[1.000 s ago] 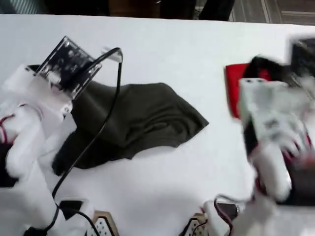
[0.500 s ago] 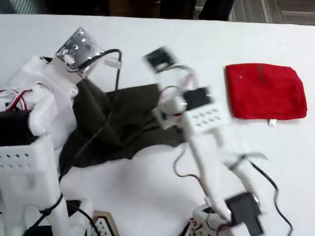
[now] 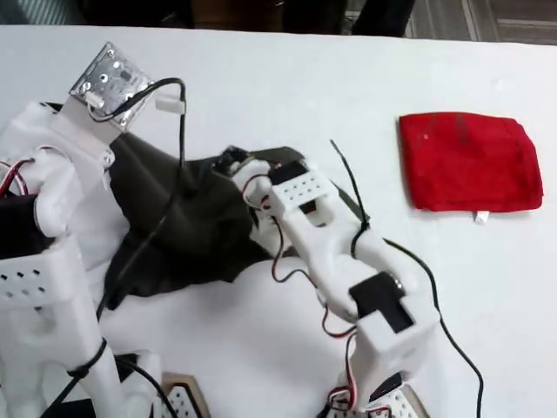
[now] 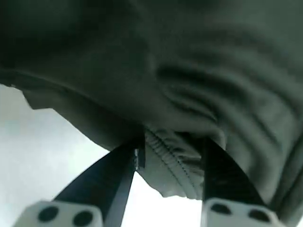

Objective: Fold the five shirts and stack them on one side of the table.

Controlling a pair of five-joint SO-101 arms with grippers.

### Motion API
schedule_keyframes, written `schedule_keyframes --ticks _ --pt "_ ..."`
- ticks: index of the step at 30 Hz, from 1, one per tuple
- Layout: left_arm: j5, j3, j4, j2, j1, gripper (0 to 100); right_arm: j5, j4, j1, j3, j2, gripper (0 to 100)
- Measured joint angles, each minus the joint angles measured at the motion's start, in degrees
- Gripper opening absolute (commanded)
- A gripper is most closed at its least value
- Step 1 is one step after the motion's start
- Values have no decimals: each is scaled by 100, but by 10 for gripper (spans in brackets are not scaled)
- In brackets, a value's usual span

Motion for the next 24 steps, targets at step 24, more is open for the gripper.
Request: schedule_keyframes --ticks 24 --pt "0 1811 -571 0 62 27 202 2127 2708 -7578 3437 19"
